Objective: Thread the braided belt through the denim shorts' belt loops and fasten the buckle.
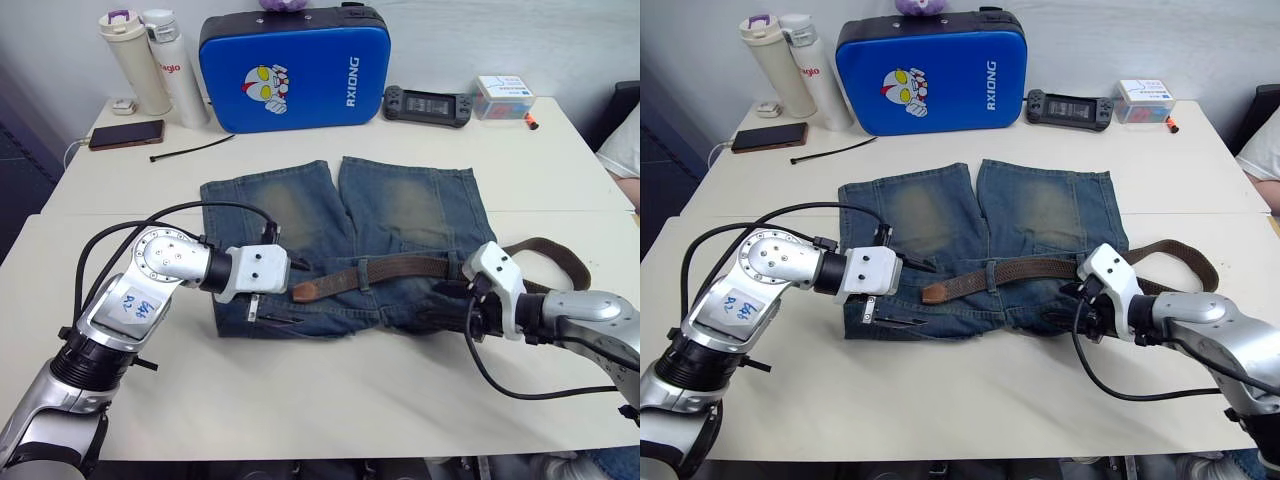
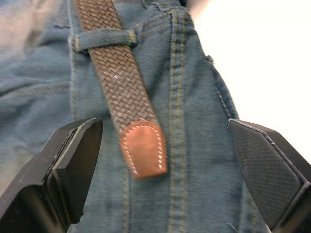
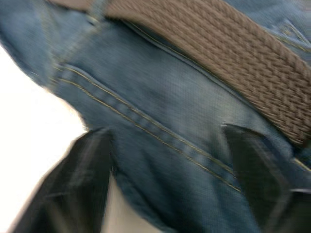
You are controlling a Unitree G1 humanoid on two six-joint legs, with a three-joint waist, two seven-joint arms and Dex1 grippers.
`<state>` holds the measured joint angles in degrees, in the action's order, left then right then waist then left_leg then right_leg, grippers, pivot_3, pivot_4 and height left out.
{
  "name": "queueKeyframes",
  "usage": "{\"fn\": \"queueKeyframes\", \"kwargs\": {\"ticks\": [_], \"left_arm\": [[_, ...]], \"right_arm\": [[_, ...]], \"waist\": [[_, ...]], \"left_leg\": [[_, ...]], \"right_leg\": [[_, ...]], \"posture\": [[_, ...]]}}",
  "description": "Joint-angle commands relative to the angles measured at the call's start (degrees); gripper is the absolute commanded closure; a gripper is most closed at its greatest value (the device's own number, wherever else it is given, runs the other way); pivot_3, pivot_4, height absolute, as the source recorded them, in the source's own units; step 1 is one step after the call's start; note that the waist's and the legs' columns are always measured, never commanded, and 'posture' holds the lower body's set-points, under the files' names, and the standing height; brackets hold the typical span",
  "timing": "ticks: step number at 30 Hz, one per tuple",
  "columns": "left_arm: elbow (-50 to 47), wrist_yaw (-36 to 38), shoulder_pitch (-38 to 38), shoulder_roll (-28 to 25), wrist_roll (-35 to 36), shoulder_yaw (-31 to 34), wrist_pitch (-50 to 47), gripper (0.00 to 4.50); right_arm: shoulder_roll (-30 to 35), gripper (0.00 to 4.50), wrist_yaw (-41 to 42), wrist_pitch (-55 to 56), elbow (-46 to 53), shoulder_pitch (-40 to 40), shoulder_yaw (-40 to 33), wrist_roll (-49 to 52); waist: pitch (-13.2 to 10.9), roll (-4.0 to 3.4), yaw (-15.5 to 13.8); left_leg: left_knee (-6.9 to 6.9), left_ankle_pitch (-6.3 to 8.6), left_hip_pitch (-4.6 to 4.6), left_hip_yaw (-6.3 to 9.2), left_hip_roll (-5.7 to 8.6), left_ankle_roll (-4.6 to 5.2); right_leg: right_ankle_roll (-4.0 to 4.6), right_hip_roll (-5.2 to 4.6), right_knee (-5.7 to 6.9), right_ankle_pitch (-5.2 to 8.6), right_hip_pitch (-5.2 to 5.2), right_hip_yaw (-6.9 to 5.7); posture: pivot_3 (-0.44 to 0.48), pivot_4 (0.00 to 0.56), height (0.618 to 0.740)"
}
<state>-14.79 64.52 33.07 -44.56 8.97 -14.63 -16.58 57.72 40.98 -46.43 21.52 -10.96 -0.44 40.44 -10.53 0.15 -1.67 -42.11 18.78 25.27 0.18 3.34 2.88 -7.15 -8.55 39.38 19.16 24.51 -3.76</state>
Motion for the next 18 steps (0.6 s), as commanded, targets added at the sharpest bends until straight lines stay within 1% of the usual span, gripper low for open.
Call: {"fn": "queueKeyframes", "kwargs": {"ticks": [1,4,5,9,14,18], "left_arm": [[-1.24,-0.81,0.13,0.48,0.66,2.02,0.21,0.0],[-1.5,-1.13,0.08,0.77,0.74,2.29,-0.3,0.0],[-1.26,-1.64,0.22,0.95,0.07,2.03,-0.33,0.0],[0.54,-4.41,0.52,2.35,-4.82,-0.89,1.33,0.0],[4.21,-7.97,-0.08,5.17,-10.38,-3.74,3.69,0.0],[6.41,-8.66,-0.58,6.34,-12.15,-4.74,5.38,0.0]], "right_arm": [[-0.57,2.71,0.44,-1.77,-1.7,-1.73,-1.12,-1.15],[-1.66,4.21,0.15,-3.71,-2.74,-2.41,-1.75,-0.91],[-2.26,4.45,-0.51,-3.96,-3.64,-2.61,-1.58,-1.65],[-4.71,4.45,-3.5,-5.6,-7.07,-2.31,0.03,-5.09],[-7.16,4.45,-5.9,-6.73,-8.25,-1.79,-0.2,-7.21],[-8.09,4.45,-6.53,-6.99,-8.25,-1.54,-0.68,-7.96]], "waist": [[0.0,0.0,0.12],[0.0,0.0,0.2],[0.0,0.0,0.21],[0.01,0.01,0.11],[0.14,0.22,0.08],[0.2,0.31,0.11]], "left_leg": [[0.0,0.0,0.0,0.0,-0.01,0.0],[0.01,0.0,0.0,-0.01,-0.03,0.0],[0.01,0.0,-0.01,0.0,-0.04,-0.01],[0.0,0.0,-0.01,0.02,-0.02,-0.01],[-0.03,0.0,-0.14,0.08,-0.01,-0.01],[-0.03,0.01,-0.15,0.1,0.0,-0.02]], "right_leg": [[0.0,0.0,0.01,0.0,0.0,-0.01],[0.0,0.01,0.0,0.0,0.0,-0.06],[0.0,0.01,0.01,0.0,0.0,-0.08],[0.0,0.01,0.0,0.0,-0.03,-0.11],[-0.01,0.02,-0.03,0.0,-0.2,-0.13],[-0.01,0.02,0.04,0.0,-0.18,-0.14]], "posture": [[0.0,0.15,0.664],[0.0,0.15,0.664],[0.0,0.15,0.664],[0.0,0.15,0.664],[0.0,0.15,0.664],[0.0,0.15,0.664]]}}
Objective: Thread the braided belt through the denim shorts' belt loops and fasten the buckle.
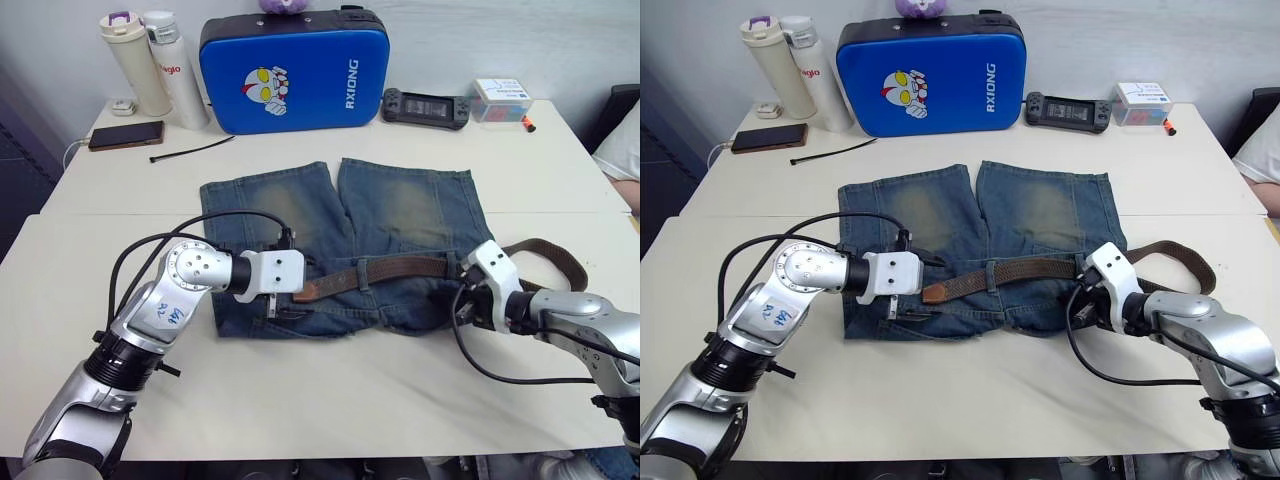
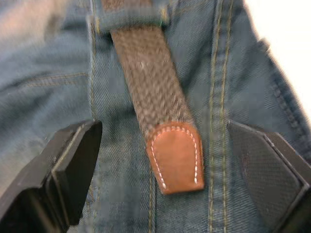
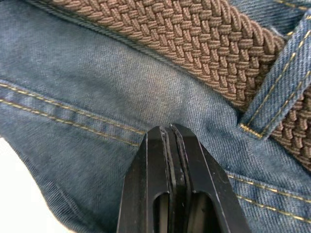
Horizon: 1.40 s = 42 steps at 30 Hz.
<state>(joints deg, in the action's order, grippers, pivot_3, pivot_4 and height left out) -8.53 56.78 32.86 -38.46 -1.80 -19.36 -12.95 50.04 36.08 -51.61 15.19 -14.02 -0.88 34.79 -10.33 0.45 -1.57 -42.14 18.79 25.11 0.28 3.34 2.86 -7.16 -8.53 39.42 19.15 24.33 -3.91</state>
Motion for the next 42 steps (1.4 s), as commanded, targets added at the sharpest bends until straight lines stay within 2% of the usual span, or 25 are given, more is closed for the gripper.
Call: {"fn": "queueKeyframes", "kwargs": {"ticks": [1,2,5,8,11,13,15,16,25,30,33,37,39,42], "left_arm": [[0.62,-1.1,-0.37,0.36,-1.89,-0.11,2.07,0.0],[0.98,-1.31,-0.31,0.56,-2.18,-0.03,2.14,0.0],[1.42,-1.1,-0.23,0.84,-2.13,0.43,2.38,0.81],[1.66,-0.61,-0.28,0.81,-1.71,0.98,2.58,2.14],[2.0,-0.36,0.19,0.6,-1.06,2.05,2.48,3.25],[2.24,-0.23,0.62,0.45,-0.58,3.02,2.36,3.65],[2.41,0.21,1.1,0.09,-0.02,4.02,2.18,4.4],[2.44,0.4,1.39,-0.18,0.24,4.59,1.98,4.46],[3.15,1.53,1.29,-2.3,1.87,8.19,0.57,4.46],[-0.06,1.0,0.0,1.4,6.85,9.51,-1.03,4.46],[-0.67,-1.67,-0.93,4.05,5.86,8.77,0.4,3.51],[0.45,-9.81,-2.53,6.6,-3.74,4.44,6.75,1.71],[1.26,-13.05,-3.13,7.43,-7.91,2.7,9.6,1.71],[2.19,-16.33,-4.33,8.61,-10.07,2.54,11.69,1.71]], "right_arm": [[-0.58,4.45,-1.72,-1.85,-1.9,1.61,-0.34,-2.48],[-0.8,4.45,-1.86,-1.9,-1.89,1.74,-0.55,-2.55],[-1.24,4.5,-1.99,-2.01,-1.77,2.02,-0.88,-2.81],[-1.48,4.5,-2.03,-2.24,-1.41,2.46,-1.17,-2.96],[-1.68,4.5,-2.3,-2.72,-0.77,2.83,-1.32,-2.92],[-1.7,4.5,-2.26,-2.99,-0.62,2.85,-1.33,-2.96],[-1.72,4.5,-2.09,-3.4,-0.56,2.73,-1.2,-2.93],[-1.66,4.5,-1.94,-3.55,-0.57,2.67,-1.04,-2.96],[-2.15,4.5,-1.53,-3.47,-1.81,0.97,0.55,-3.8],[-2.78,4.5,-1.13,-3.29,-2.18,0.17,1.3,-4.55],[-3.22,4.5,-1.15,-3.58,-1.92,0.07,1.27,-4.87],[-3.81,4.5,-1.3,-4.12,-1.21,0.29,0.94,-5.14],[-3.91,4.5,-1.39,-4.28,-0.81,0.58,0.85,-5.22],[-3.82,4.5,-1.49,-4.48,-0.47,0.93,0.52,-5.26]], "waist": [[0.01,0.01,0.0],[0.01,0.02,-0.02],[0.03,0.05,-0.04],[0.03,0.05,-0.04],[0.03,0.05,-0.1],[0.03,0.06,-0.12],[0.03,0.06,-0.15],[0.03,0.06,-0.15],[0.05,0.08,-0.01],[0.14,0.22,0.05],[0.23,0.38,0.09],[0.25,0.37,0.07],[0.27,0.4,0.04],[0.27,0.4,0.04]], "left_leg": [[0.0,0.0,0.01,0.0,-0.01,0.0],[0.0,0.0,0.01,0.01,0.0,0.0],[-0.01,0.0,0.0,0.01,0.01,0.0],[-0.01,0.0,0.01,0.02,0.01,0.0],[-0.02,0.0,0.01,0.04,0.01,0.0],[-0.02,0.0,0.01,0.06,0.02,0.0],[-0.02,0.0,0.01,0.08,0.04,0.0],[-0.03,0.0,0.01,0.1,0.04,0.0],[-0.03,0.0,0.01,0.1,0.04,-0.01],[-0.02,0.0,0.0,0.12,0.03,-0.01],[-0.04,0.01,-0.01,0.13,0.02,-0.02],[0.0,0.01,-0.05,0.1,0.01,-0.06],[0.0,0.01,-0.04,0.09,0.01,-0.06],[0.0,0.01,-0.04,0.09,0.01,-0.06]], "right_leg": [[0.0,0.0,-0.02,0.0,0.0,0.0],[0.0,0.0,-0.02,0.0,0.0,-0.01],[0.0,-0.01,-0.01,0.0,-0.01,-0.01],[0.0,-0.01,-0.01,0.0,-0.01,-0.01],[0.0,-0.02,-0.01,0.0,-0.01,-0.01],[0.0,-0.02,0.0,0.0,-0.01,-0.02],[0.0,-0.02,0.0,0.0,-0.01,-0.02],[0.0,-0.02,0.0,0.0,-0.01,-0.02],[0.0,-0.02,0.0,0.0,-0.02,-0.07],[0.0,-0.02,0.0,0.0,-0.02,-0.07],[0.0,-0.02,0.0,0.0,-0.04,-0.07],[0.0,-0.01,0.0,0.0,-0.04,-0.08],[0.0,-0.01,-0.01,0.0,-0.04,-0.1],[0.0,-0.01,0.0,0.0,-0.04,-0.09]], "posture": [[0.0,0.15,0.664],[0.0,0.15,0.664],[0.0,0.15,0.664],[0.0,0.15,0.664],[0.0,0.15,0.664],[0.0,0.15,0.664],[0.0,0.15,0.664],[0.0,0.15,0.664],[0.0,0.15,0.664],[0.0,0.15,0.664],[0.0,0.15,0.664],[0.0,0.15,0.664],[0.0,0.15,0.664],[0.0,0.15,0.664]]}}
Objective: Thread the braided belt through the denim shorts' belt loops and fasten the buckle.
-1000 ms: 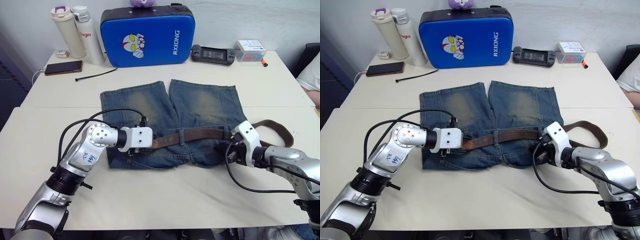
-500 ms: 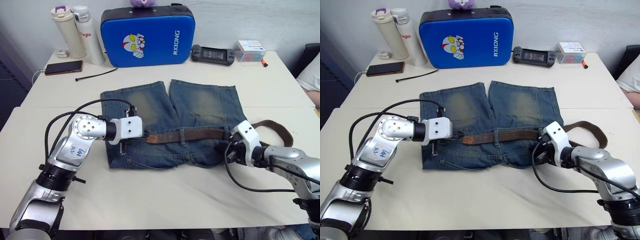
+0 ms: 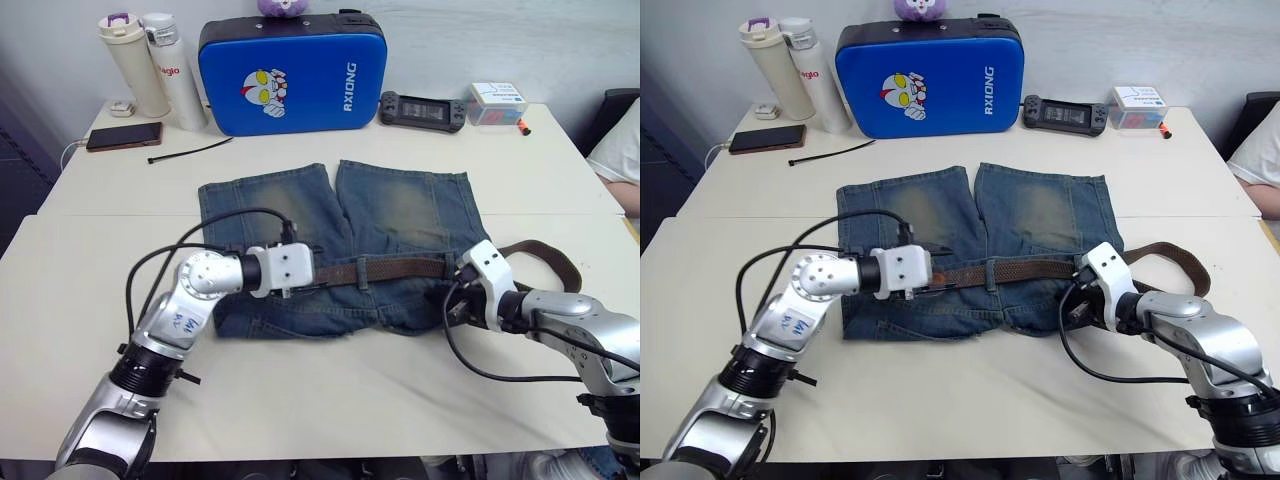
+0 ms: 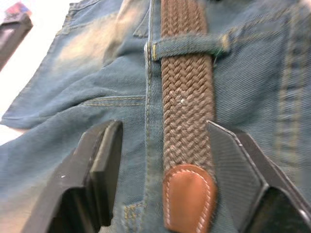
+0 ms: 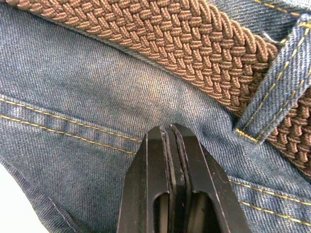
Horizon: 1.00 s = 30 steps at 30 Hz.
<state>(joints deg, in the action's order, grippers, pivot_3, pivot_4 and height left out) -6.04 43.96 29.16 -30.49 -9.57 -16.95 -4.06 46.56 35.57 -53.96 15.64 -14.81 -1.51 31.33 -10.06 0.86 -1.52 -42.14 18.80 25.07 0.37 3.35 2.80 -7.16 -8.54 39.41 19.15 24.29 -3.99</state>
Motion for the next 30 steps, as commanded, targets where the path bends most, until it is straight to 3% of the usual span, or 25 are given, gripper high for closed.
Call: {"fn": "queueKeyframes", "kwargs": {"ticks": [1,8,14,19,26,30], "left_arm": [[0.36,-4.55,-1.4,0.43,-3.87,-0.47,4.63,1.71],[2.53,-8.98,-3.38,0.7,-9.0,-1.88,10.59,1.71],[-2.39,-6.29,-5.67,0.88,-2.22,1.82,8.76,1.71],[-3.76,-4.45,-6.46,-0.12,-1.15,2.16,9.29,1.71],[-0.99,-4.26,-5.16,0.31,-3.63,0.01,10.32,1.71],[0.46,-4.59,-4.67,0.66,-7.1,-1.16,4.99,1.71]], "right_arm": [[-0.27,4.5,-1.07,-2.22,-0.79,1.84,0.94,-1.78],[0.03,4.5,-1.39,-2.7,-0.13,2.31,0.08,-1.86],[0.22,4.5,-1.46,-3.52,0.73,2.96,-0.82,-1.98],[0.01,4.5,-1.44,-3.42,0.52,2.77,-0.41,-2.31],[-0.55,4.5,-1.62,-3.65,0.21,1.56,0.18,-2.62],[-0.5,4.5,-1.74,-3.91,0.74,1.93,-0.3,-2.59]], "waist": [[0.0,0.0,0.0],[0.04,-0.02,-0.21],[0.06,-0.05,-0.28],[0.06,-0.05,-0.45],[0.06,-0.05,-0.38],[0.06,-0.05,-0.33]], "left_leg": [[0.0,0.0,0.0,0.01,0.0,-0.01],[-0.03,0.02,-0.01,0.03,0.02,-0.03],[0.0,0.03,0.01,0.06,0.02,-0.05],[-0.01,0.03,0.02,0.12,0.02,-0.05],[-0.01,0.03,0.01,0.12,0.01,-0.05],[-0.01,0.03,0.01,0.12,0.01,-0.05]], "right_leg": [[0.0,0.0,0.0,0.0,0.01,0.0],[0.0,-0.04,-0.04,0.0,0.01,-0.01],[0.0,-0.04,-0.24,0.0,0.01,-0.02],[0.0,-0.03,-0.34,0.0,-0.07,-0.1],[0.0,-0.03,-0.39,0.0,-0.11,-0.15],[0.0,-0.02,-0.38,0.0,-0.11,-0.16]], "posture": [[0.0,0.15,0.664],[0.0,0.15,0.664],[0.0,0.15,0.664],[0.0,0.15,0.664],[0.0,0.15,0.664],[0.0,0.15,0.664]]}}
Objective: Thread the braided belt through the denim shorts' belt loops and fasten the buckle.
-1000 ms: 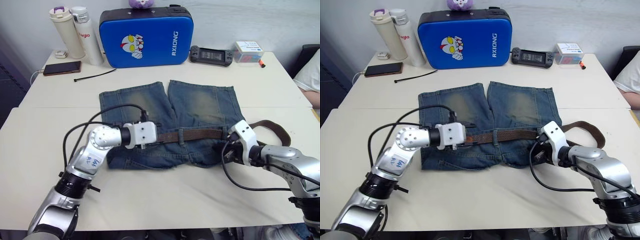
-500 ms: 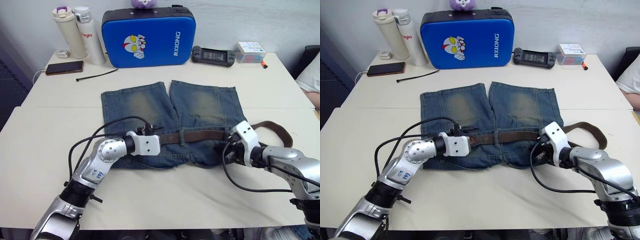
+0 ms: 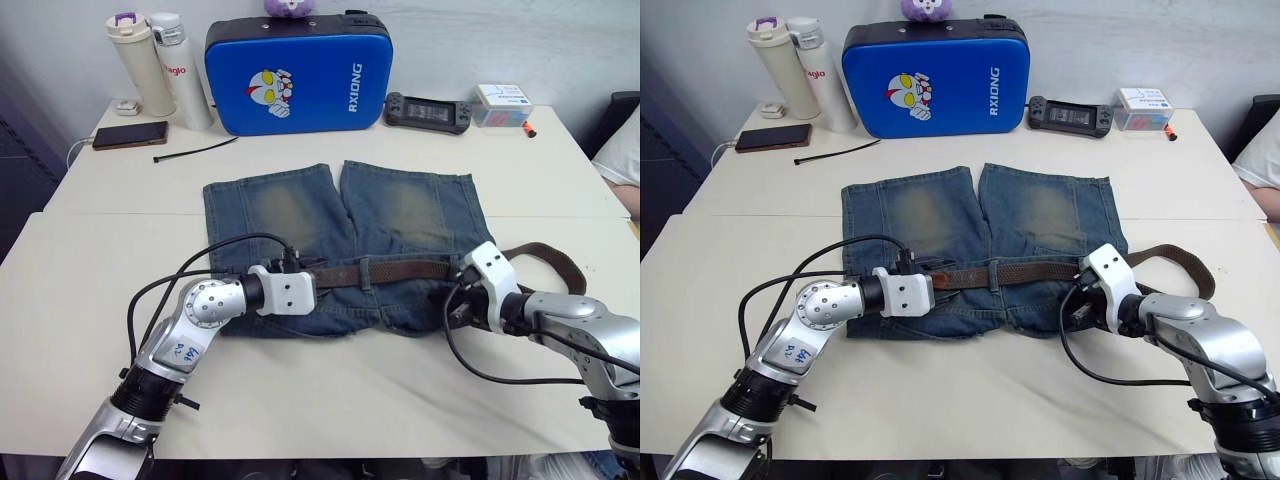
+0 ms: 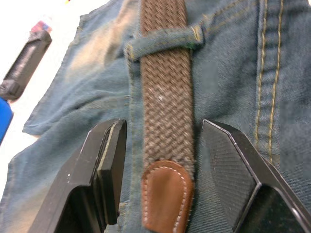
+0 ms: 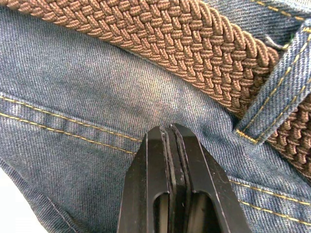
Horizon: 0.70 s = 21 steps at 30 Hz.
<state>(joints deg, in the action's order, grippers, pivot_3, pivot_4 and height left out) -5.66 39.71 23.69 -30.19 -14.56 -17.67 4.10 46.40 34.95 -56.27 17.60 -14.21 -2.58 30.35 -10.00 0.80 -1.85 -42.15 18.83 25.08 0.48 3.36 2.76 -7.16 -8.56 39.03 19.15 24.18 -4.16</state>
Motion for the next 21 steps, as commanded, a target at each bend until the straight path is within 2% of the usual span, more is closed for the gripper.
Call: {"fn": "queueKeyframes", "kwargs": {"ticks": [1,7,11,15,16,21], "left_arm": [[0.19,-0.41,0.95,0.55,-2.52,-0.57,-4.12,1.71],[-0.31,-1.41,1.56,2.52,-3.24,0.3,-11.88,1.71],[-1.76,-0.71,1.36,2.74,-2.47,0.3,-13.11,2.8],[-4.12,-2.24,2.4,2.6,-1.6,3.2,-13.97,4.32],[-5.07,-2.78,3.05,2.42,-1.49,4.44,-14.67,4.47],[-9.0,-1.52,2.97,-0.07,-0.53,7.71,-17.51,4.47]], "right_arm": [[-0.34,4.5,-1.21,-1.71,-1.07,1.45,0.58,-1.57],[-0.28,4.5,-1.49,-2.17,-0.13,2.42,-0.08,-1.24],[-0.26,4.5,-1.65,-2.4,0.23,2.69,-0.21,-0.97],[-0.23,4.5,-1.53,-2.4,-0.05,2.52,-0.02,-0.99],[-0.22,4.5,-1.46,-2.44,-0.21,2.54,-0.08,-0.96],[0.03,4.5,-1.07,-2.23,-1.37,2.47,-0.02,-1.19]], "waist": [[0.0,0.0,0.0],[0.01,-0.01,-0.16],[0.01,-0.02,-0.34],[0.01,-0.02,-0.39],[0.01,-0.02,-0.4],[0.0,-0.03,-0.32]], "left_leg": [[0.0,0.0,0.0,0.0,0.0,0.0],[-0.01,0.0,-0.03,0.05,0.0,0.0],[0.0,0.0,-0.23,0.22,0.0,-0.01],[0.01,0.04,-0.3,0.31,0.0,-0.07],[0.01,0.04,-0.31,0.32,0.0,-0.07],[0.05,0.04,-0.3,0.32,-0.01,-0.07]], "right_leg": [[0.0,0.0,0.01,0.0,0.0,-0.01],[0.0,0.0,0.01,0.0,-0.07,-0.02],[0.0,0.0,-0.17,0.0,-0.39,-0.14],[0.0,0.0,-0.24,0.0,-0.49,-0.17],[0.0,0.0,-0.24,0.0,-0.5,-0.17],[0.0,0.02,-0.28,0.0,-0.5,-0.2]], "posture": [[0.0,0.15,0.664],[0.0,0.15,0.664],[0.0,0.15,0.664],[0.0,0.15,0.664],[0.0,0.15,0.664],[0.0,0.15,0.664]]}}
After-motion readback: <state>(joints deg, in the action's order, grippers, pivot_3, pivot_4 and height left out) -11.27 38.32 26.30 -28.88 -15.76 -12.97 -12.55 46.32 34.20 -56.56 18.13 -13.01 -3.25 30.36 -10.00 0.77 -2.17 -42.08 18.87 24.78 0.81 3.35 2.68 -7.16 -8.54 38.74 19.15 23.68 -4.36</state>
